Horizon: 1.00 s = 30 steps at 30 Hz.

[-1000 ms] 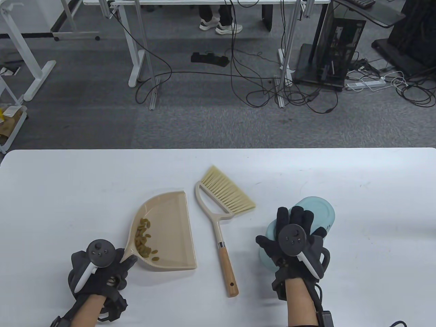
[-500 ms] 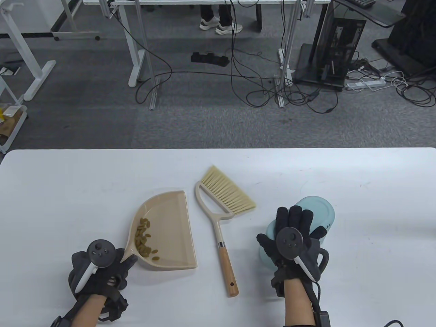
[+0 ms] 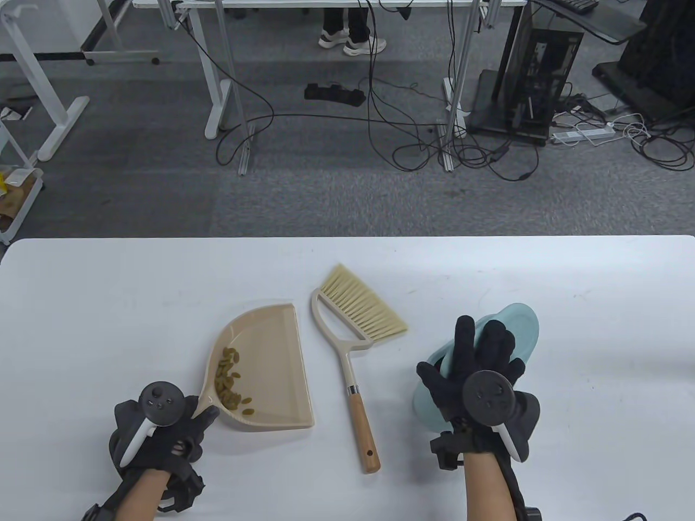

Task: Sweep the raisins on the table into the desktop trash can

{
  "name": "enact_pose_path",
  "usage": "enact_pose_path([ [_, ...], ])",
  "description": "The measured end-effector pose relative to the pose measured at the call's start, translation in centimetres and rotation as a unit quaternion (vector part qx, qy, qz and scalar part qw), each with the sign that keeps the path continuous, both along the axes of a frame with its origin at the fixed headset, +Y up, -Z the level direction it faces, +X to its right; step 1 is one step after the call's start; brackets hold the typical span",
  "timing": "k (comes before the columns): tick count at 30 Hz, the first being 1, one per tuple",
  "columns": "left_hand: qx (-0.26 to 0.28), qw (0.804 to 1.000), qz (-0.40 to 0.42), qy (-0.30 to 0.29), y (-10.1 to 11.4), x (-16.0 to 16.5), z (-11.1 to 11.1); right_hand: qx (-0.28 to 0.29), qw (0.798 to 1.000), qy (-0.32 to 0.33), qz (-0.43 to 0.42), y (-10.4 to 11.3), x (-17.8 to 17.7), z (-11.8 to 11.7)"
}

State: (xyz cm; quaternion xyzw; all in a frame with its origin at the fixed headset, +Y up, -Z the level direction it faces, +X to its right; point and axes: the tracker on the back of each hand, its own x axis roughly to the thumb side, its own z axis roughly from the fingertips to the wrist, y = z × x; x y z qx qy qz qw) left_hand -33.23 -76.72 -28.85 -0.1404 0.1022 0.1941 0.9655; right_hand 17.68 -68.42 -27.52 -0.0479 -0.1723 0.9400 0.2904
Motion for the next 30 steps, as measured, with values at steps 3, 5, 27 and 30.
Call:
enact_pose_path([
  [3,0.005,1.0,-0.004,0.001,0.0,0.0,0.0,0.022,1.0,0.0,-0.014,0.6,1.2,1.2],
  [5,0.004,1.0,-0.003,0.002,0.0,0.0,0.0,0.026,0.999,0.011,-0.02,0.4,1.6,1.6],
  [27,0.17,0.949,0.262,-0.038,8.5,7.7,-1.2,0.08,0.99,0.048,-0.11,-2.2,2.4,2.2],
  [30,0.177,0.941,0.278,-0.078,10.2,12.9,-2.3,0.081,0.989,0.048,-0.111,-2.3,2.5,2.3],
])
